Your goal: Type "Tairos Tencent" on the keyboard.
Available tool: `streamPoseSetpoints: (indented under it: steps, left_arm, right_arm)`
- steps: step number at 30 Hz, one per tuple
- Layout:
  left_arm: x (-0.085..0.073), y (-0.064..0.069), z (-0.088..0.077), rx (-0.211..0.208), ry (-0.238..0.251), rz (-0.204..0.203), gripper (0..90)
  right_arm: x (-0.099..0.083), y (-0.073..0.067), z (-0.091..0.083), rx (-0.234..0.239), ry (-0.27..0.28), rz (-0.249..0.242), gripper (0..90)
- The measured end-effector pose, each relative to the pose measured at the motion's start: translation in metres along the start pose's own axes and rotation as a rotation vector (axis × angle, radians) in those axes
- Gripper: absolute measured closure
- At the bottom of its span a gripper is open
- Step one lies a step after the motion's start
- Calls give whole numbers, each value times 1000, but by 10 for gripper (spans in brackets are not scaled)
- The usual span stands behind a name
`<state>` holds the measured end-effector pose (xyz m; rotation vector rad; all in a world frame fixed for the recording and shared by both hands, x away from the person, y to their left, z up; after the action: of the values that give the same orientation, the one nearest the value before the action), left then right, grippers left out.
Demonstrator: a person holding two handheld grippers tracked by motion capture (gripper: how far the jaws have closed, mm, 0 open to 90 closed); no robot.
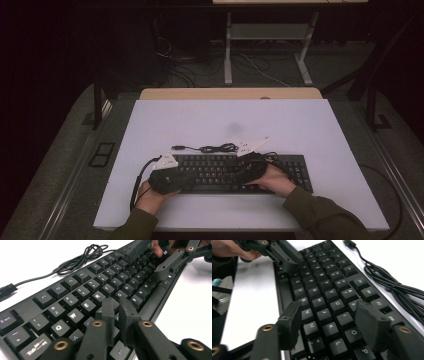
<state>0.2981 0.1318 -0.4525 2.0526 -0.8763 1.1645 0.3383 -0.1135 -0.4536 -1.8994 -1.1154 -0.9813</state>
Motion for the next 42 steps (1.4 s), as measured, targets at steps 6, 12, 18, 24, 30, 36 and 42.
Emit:
streamPoseSetpoints:
  steps: [6, 12, 18, 24, 30, 36, 42]
  left_arm:
    - [-1, 2, 7, -29, -29, 13, 889]
    - [-1, 3, 10, -32, -39, 17, 890]
    - [-2, 3, 11, -32, -49, 21, 890]
    - [-2, 3, 12, -35, -53, 22, 890]
    - [-4, 4, 15, -48, -64, 18, 891]
    - [-4, 3, 14, -48, -65, 22, 891]
    - [-1, 5, 13, -46, -57, 23, 891]
  right_arm:
    - [-2, 3, -3, -40, -1, 3, 295]
    - [-3, 5, -6, -62, 11, 5, 269]
    - [-3, 5, -7, -68, 15, 5, 260]
    - [-2, 5, -7, -83, 23, 8, 227]
    - [-2, 6, -7, -96, 27, 6, 203]
    - [-2, 6, -7, -100, 30, 5, 198]
    - [-2, 6, -8, -104, 31, 5, 197]
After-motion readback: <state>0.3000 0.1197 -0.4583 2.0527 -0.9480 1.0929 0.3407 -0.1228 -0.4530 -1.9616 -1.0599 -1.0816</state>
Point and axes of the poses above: each handheld gripper's, and its own axes: z roughly forward along the jaws, x roughly out of its top, y roughly to its right, the point moved 3 cm from there along z, roughly forward along the jaws, and after that the axes turned 10 degrees about y, right-handed, at the moved point
